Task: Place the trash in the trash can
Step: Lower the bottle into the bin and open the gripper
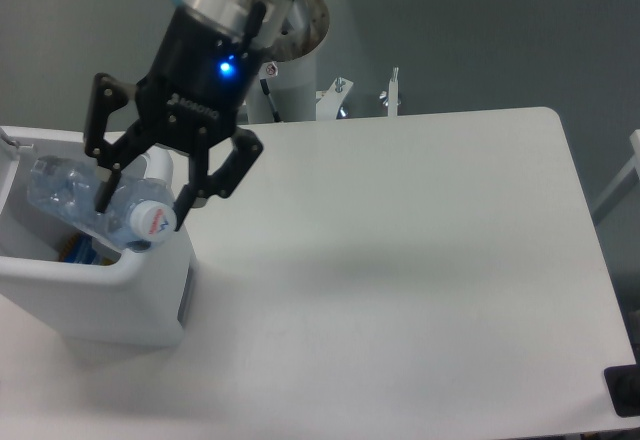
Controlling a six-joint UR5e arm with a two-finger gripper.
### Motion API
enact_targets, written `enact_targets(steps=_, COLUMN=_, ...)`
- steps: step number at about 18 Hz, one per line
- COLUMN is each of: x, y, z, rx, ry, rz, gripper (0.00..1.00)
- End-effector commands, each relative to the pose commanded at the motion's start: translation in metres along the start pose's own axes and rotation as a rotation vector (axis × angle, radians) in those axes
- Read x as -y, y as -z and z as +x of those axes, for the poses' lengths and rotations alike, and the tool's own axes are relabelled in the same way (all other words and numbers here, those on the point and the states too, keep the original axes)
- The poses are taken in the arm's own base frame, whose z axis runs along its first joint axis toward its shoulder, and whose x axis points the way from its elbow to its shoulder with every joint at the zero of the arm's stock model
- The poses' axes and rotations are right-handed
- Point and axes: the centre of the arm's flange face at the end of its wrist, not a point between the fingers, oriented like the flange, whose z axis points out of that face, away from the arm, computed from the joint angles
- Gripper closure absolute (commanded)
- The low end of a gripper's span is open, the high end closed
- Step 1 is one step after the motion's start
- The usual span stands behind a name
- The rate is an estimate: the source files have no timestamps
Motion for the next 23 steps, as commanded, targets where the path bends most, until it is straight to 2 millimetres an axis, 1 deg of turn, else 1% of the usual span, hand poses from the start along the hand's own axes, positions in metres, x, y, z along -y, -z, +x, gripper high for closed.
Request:
enact_targets(steps=5, x=-0.015, y=-0.024, z=-0.005, rx=-0.009, ry=-0.061, rz=-0.031, gripper=0.51)
enact_targets(steps=8, x=-0.017, y=-0.036, z=-0.004, rx=-0.015, ry=-0.076, rz=-0.038, gripper=0.50)
enact_targets(steps=11, x=-0.018, y=-0.042, z=-0.009, rx=-0.015, ry=-0.075, rz=-0.039, gripper=0.46)
enact_targets(steps=12, x=-0.019, y=-0.042, z=-0.009, rx=-0.015, ry=-0.077, rz=-0.039, gripper=0.42)
enact_targets(steps=13, x=-0.019, y=-0.043, z=-0.009, rx=-0.016, ry=-0.078, rz=-0.041, gripper=0.32)
enact_targets(steps=15, x=-0.023, y=-0.047, z=-0.009, rx=-0.019, ry=-0.100, rz=-0.050, gripper=0.17)
enact_targets(steps=16, x=-0.025, y=-0.050, z=-0.009, rx=-0.020, ry=-0.108, rz=-0.056, gripper=0.12)
enact_targets(steps=17, x=-0.026, y=-0.050, z=-0.008, rx=-0.021, ry=-0.113, rz=-0.056, gripper=0.12)
enact_targets(steps=18, x=-0.026, y=-0.050, z=-0.009, rx=-0.020, ry=-0.111, rz=-0.057, gripper=0.09)
enact_targets(steps=20, x=-0.025, y=-0.048, z=-0.007, rx=-0.021, ry=-0.118, rz=-0.052, gripper=0.08)
enact_targets(steps=23, x=-0.020, y=-0.043, z=-0.003, rx=-0.021, ry=-0.129, rz=-0.038, gripper=0.02)
